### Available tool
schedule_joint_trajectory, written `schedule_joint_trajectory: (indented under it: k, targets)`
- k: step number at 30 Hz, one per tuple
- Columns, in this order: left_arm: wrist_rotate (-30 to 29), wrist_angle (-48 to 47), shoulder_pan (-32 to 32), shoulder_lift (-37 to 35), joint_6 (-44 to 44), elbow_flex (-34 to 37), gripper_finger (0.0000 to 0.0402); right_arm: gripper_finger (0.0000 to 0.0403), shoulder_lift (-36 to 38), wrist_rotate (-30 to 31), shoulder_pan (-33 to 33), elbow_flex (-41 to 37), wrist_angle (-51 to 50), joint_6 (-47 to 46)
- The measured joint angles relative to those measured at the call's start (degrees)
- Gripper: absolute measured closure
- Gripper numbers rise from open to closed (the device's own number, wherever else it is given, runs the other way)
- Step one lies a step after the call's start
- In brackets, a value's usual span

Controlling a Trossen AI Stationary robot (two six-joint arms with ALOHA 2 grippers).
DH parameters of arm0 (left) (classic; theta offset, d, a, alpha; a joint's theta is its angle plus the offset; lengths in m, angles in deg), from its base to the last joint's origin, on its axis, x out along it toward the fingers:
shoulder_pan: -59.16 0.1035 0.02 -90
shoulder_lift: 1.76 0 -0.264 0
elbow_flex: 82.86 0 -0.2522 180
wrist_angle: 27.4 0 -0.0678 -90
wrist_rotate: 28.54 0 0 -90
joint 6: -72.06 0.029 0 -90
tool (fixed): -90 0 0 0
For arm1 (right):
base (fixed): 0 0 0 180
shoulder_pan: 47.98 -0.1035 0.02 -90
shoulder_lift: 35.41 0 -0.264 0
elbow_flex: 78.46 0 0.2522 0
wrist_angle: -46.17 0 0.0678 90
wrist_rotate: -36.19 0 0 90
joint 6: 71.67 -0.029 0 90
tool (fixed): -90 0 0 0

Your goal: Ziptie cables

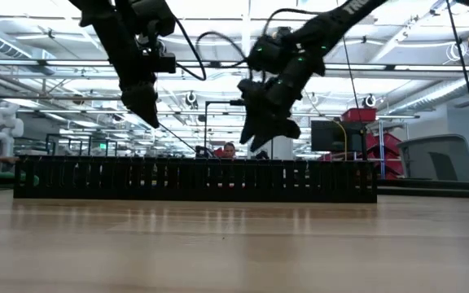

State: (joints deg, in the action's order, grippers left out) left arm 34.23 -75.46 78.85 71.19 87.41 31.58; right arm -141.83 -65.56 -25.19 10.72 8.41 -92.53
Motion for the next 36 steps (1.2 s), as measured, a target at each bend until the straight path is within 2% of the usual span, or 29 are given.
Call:
schedule_joint_trajectory:
  k: [2,6,12,19,26,36]
  targets:
    - [-0.02,-0.62,0.01,0.0,0.0,0.0,0.0007,0.018,-2.18,0.7,-0.36,4.18,-6.71,5.38]
    - [-0.02,-1.42,0.0,0.0,0.0,0.02,0.0007,0.0111,-6.11,6.74,-1.33,10.34,-17.42,13.73]
    - [-0.02,-2.07,0.02,0.0,-0.03,0.02,0.0007,0.006,-11.72,7.42,-1.88,12.78,-20.25,11.73]
    - [-0.02,-2.46,0.02,0.0,-0.04,0.03,0.0007,0.0053,-14.47,7.86,-1.9,12.7,-21.03,9.52]
    - [-0.02,-2.45,0.02,0.0,-0.07,0.03,0.0007,0.0053,-14.83,12.11,-2.42,12.7,-19.35,9.28]
    - [-0.02,-2.43,0.02,0.0,-0.11,0.04,0.0007,0.0053,-15.2,11.75,-3.04,12.7,-15.77,6.92]
